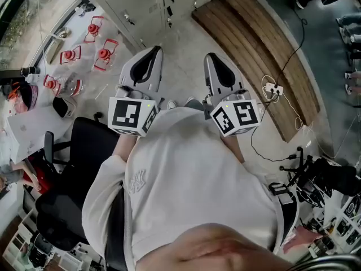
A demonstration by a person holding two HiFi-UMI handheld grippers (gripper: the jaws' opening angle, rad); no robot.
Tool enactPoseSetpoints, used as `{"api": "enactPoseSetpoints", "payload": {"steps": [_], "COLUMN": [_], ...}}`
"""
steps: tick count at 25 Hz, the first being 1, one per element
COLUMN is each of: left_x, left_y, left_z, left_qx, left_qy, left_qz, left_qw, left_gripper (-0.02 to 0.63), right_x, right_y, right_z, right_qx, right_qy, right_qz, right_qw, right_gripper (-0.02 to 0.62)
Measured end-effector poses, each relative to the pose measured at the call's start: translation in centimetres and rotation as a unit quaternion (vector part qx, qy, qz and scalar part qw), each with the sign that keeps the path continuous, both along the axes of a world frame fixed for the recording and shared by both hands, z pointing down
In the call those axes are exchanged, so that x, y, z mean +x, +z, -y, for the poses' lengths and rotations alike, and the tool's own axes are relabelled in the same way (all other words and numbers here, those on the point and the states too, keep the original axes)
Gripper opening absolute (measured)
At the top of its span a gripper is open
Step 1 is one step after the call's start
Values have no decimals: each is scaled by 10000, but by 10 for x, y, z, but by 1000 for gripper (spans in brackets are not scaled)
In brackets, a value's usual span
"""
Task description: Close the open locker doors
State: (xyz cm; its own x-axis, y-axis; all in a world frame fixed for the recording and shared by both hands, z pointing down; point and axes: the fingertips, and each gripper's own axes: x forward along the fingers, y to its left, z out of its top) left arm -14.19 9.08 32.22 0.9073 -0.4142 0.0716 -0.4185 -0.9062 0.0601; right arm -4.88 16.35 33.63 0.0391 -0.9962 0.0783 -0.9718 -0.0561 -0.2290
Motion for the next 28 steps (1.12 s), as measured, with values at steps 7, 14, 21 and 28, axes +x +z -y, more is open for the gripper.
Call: {"api": "enactPoseSetpoints", "payload": {"steps": [7,14,21,28], "left_x": [12,45,85,110], "left_y": [6,3,-15,-7], "left_z": [8,29,61,81], "left_qx": [-92,-8,246,248], "left_qy": [-88,-394,-1074,-1709], "left_qz": [25,35,-172,-176], "left_qw": [9999,9992,9938,9848], "left_gripper": [2,2,2,2], "right_x": [9,47,104,144], "right_y": [1,8,-6,-5], "right_z": [8,33,69,102], "right_qx": [86,73,279,323], "right_qy": [-152,-459,-1041,-1666], "right_qz": [56,143,-20,-139], "right_qw": [9998,9988,9942,9854], "right_gripper": [20,20,20,20]}}
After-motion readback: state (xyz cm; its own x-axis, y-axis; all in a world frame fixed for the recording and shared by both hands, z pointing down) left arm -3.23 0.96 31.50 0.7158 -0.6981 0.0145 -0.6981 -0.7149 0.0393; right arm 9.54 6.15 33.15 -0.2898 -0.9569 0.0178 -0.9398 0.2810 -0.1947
